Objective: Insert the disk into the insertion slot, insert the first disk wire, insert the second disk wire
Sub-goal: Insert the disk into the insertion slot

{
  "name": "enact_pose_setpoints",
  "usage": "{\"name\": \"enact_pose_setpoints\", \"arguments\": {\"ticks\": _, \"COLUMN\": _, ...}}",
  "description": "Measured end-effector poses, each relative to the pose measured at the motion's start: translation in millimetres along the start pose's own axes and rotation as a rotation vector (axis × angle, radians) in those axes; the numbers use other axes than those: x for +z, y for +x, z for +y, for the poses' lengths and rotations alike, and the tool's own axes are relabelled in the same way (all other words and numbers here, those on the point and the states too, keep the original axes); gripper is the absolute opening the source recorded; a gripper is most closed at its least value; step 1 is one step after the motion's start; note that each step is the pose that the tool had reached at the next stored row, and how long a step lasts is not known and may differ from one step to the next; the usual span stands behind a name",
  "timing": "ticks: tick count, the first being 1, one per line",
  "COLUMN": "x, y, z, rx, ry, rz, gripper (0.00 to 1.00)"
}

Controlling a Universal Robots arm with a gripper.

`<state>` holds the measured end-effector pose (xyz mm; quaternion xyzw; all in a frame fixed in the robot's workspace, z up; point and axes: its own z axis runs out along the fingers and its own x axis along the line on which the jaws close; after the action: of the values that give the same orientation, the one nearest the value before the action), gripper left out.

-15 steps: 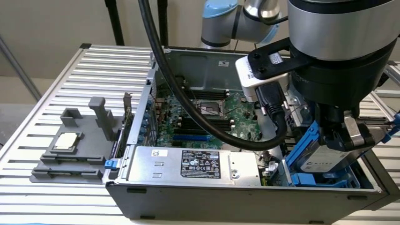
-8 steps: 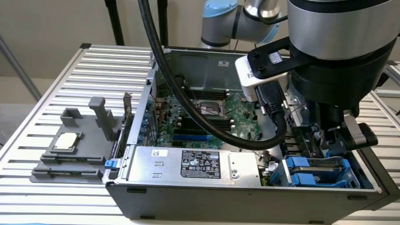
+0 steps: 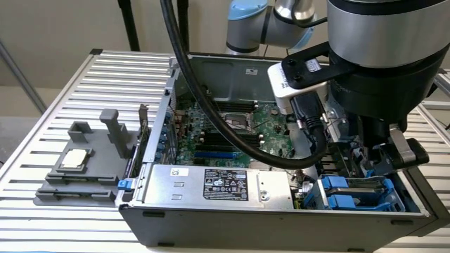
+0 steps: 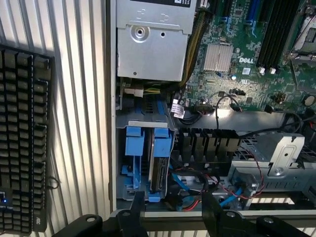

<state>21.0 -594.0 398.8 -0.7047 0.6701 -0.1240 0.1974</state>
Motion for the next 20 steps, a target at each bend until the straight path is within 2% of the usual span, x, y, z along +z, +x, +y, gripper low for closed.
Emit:
{"name": "enact_pose_setpoints", "arguments": {"ticks": 1, "x": 1.7, "y": 0.3, "z": -4.1, "rx": 0.0, "ry": -0.0025, "rz": 0.0, "gripper": 0.58}}
{"name": "enact_pose_setpoints", "arguments": {"ticks": 2, "x": 3.3, "y": 0.5, "z": -7.7, "rx": 0.001, "ry": -0.0076, "rz": -0.0001, "gripper": 0.58}}
{"name": "enact_pose_setpoints", "arguments": {"ticks": 5, "x": 7.2, "y": 1.2, "z": -16.7, "rx": 0.003, "ry": -0.0298, "rz": -0.0005, "gripper": 0.58}}
{"name": "enact_pose_setpoints", "arguments": {"ticks": 15, "x": 14.7, "y": 2.6, "z": -43.5, "rx": 0.014, "ry": -0.1292, "rz": -0.003, "gripper": 0.58}}
{"name": "enact_pose_setpoints", "arguments": {"ticks": 18, "x": 16.7, "y": 3.0, "z": -51.8, "rx": 0.018, "ry": -0.1611, "rz": -0.0038, "gripper": 0.58}}
{"name": "enact_pose_setpoints", "arguments": {"ticks": 20, "x": 18.0, "y": 3.3, "z": -56.7, "rx": 0.02, "ry": -0.1795, "rz": -0.0043, "gripper": 0.58}}
